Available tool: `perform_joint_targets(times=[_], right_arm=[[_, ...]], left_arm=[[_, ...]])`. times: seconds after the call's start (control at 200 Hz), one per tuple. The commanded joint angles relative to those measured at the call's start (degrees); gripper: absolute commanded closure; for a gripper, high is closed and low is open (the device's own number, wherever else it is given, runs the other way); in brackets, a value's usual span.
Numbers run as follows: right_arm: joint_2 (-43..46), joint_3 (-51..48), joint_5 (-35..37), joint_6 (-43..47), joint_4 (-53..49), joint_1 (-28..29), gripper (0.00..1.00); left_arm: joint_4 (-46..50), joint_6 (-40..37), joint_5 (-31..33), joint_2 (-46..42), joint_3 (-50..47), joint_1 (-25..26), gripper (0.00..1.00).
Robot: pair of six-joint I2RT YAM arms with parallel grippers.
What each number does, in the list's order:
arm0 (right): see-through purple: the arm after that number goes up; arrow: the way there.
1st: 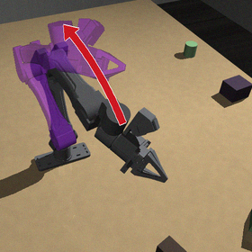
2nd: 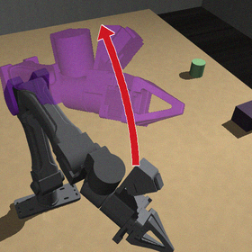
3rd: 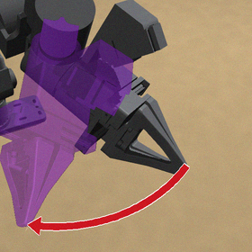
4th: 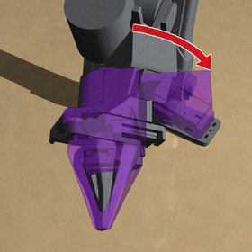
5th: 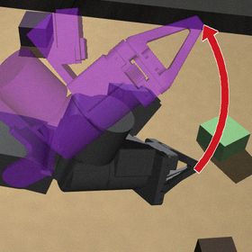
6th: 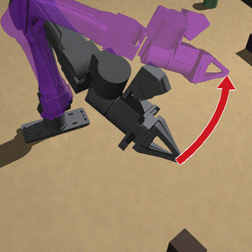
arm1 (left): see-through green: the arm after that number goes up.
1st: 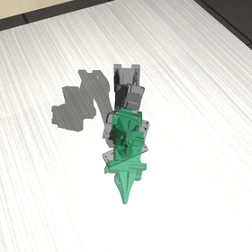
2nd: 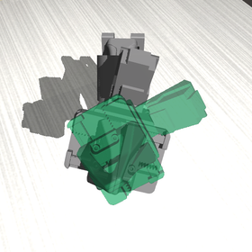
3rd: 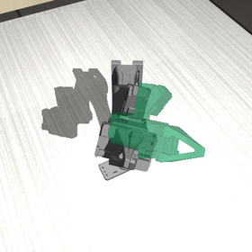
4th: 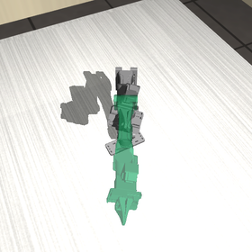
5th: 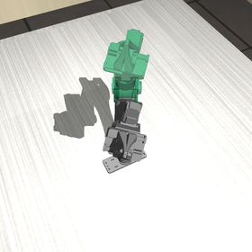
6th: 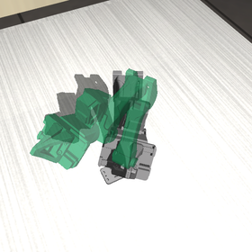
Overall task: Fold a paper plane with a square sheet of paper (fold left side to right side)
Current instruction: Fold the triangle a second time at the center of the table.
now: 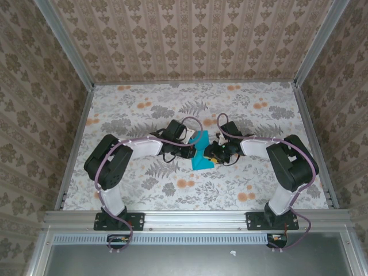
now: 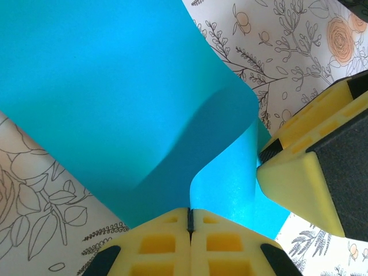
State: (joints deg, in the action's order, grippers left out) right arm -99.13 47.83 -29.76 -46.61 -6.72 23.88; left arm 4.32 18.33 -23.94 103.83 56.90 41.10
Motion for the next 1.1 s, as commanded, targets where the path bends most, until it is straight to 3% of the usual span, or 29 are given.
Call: perform_joint_targets(times=[0.0, 1.095], right_arm=[[-1.33, 0.35, 1.6, 0.85, -3.99, 0.29, 0.63], [-2.05, 0.95, 1.55, 1.5, -4.73, 0.29, 0.63]], left_arm=[[0.87, -1.2, 0.47, 1.68, 1.63, -0.5, 1.0], [1.05, -1.54, 2.5, -1.1, -1.19, -0.65, 1.0]])
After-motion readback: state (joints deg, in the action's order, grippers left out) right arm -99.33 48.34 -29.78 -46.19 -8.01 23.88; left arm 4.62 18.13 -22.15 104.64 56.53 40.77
